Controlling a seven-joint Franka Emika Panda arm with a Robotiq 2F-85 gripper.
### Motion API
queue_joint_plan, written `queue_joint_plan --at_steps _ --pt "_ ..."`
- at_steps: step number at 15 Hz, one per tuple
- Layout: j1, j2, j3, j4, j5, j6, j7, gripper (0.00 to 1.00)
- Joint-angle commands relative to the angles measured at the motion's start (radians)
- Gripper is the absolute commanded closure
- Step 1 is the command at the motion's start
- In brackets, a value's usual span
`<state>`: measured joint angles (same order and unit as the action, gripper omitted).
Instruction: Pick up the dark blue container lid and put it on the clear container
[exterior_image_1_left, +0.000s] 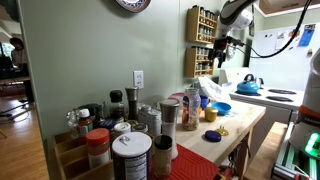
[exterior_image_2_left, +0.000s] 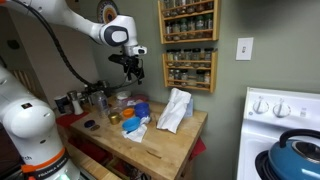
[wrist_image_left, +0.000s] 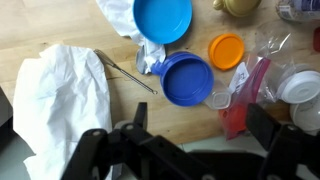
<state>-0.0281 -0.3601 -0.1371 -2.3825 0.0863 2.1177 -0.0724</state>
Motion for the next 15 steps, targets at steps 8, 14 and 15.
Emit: queue_joint_plan --at_steps 8,14,15 --pt "0.004 -0.015 0.019 -0.002 0.027 -0.02 -0.019 0.0" --pt "0.114 -0.133 0.142 -0.089 0.142 -0.347 0.008 0.0" --pt "0.13 -0.139 0.164 -0.09 0.154 -0.411 0.012 0.0"
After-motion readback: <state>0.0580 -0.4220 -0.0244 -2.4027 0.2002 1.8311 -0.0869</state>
